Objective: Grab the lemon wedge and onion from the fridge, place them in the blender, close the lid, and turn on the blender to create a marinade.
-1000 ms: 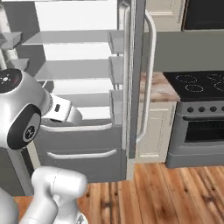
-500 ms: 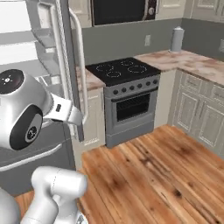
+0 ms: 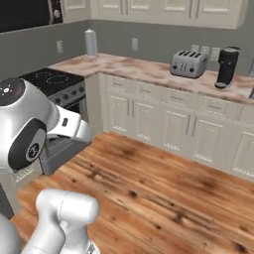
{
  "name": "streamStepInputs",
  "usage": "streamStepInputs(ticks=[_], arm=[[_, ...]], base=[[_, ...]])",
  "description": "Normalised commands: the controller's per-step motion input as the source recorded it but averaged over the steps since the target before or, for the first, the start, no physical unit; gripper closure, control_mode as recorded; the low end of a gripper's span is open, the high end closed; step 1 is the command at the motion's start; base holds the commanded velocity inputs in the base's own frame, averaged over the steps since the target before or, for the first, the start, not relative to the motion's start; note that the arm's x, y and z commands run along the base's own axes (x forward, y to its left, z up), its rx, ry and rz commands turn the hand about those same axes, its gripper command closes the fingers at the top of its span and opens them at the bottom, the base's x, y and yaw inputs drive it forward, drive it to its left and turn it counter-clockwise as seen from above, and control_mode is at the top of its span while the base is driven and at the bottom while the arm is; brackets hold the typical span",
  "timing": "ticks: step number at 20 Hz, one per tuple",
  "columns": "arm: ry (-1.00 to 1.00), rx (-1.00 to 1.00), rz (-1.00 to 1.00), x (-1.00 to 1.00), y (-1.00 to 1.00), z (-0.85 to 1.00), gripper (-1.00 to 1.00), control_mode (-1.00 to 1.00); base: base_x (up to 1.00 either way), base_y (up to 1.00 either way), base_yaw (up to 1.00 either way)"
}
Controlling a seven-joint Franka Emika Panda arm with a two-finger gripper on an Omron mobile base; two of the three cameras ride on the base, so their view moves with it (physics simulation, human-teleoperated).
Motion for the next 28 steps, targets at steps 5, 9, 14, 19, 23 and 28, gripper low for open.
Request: streamStepInputs(ticks=[5, 9, 14, 19, 23, 28], arm=[[0.00, 0.00, 0.00, 0.00, 0.00, 0.00, 1.00, 1.00], [0.00, 0.00, 0.00, 0.00, 0.00, 0.00, 1.00, 1.00], [0.00, 0.00, 0.00, 0.00, 0.00, 0.00, 1.00, 1.00], [0.00, 0.00, 0.00, 0.00, 0.00, 0.00, 1.00, 1.00], [0.00, 0.00, 0.00, 0.00, 0.00, 0.00, 1.00, 1.00], [0.00, 0.00, 0.00, 0.00, 0.00, 0.00, 1.00, 1.00]], base=[[0.59, -0.44, -0.61], [0.95, -0.28, -0.50], [1.00, -0.13, -0.38], [1.00, -0.06, -0.27], [1.00, -0.63, -0.33], [0.94, -0.94, -0.37]])
